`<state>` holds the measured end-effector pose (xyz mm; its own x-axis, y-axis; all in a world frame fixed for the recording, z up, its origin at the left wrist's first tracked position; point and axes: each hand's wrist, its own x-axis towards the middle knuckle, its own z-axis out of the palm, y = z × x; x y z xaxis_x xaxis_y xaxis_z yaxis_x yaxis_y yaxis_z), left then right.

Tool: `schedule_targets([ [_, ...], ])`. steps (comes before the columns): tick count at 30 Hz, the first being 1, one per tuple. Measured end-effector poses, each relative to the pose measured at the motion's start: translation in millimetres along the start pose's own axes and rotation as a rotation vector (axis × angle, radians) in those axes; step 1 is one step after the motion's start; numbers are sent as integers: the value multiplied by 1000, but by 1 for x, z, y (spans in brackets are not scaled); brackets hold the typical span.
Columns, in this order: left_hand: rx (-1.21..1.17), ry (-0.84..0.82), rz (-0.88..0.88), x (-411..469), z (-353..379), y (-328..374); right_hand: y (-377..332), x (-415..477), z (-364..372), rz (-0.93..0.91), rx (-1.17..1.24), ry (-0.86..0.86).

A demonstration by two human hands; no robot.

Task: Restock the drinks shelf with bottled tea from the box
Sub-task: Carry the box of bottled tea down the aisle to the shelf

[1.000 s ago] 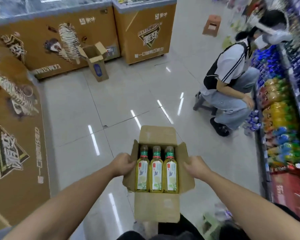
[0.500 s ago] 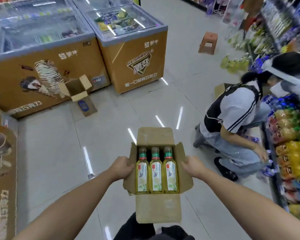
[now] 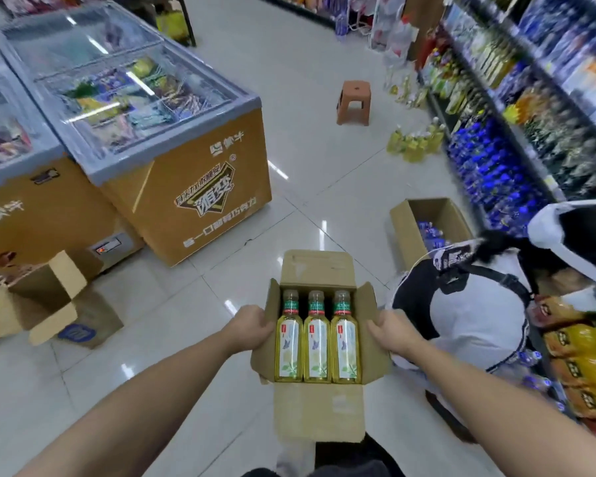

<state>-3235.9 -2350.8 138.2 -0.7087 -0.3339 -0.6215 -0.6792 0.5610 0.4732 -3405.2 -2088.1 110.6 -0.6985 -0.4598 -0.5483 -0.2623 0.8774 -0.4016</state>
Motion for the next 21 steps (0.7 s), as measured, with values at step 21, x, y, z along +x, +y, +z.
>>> schedule_targets([
  [21,223,-116,249,631,-358,306,-77,581,-384,245,123,119],
])
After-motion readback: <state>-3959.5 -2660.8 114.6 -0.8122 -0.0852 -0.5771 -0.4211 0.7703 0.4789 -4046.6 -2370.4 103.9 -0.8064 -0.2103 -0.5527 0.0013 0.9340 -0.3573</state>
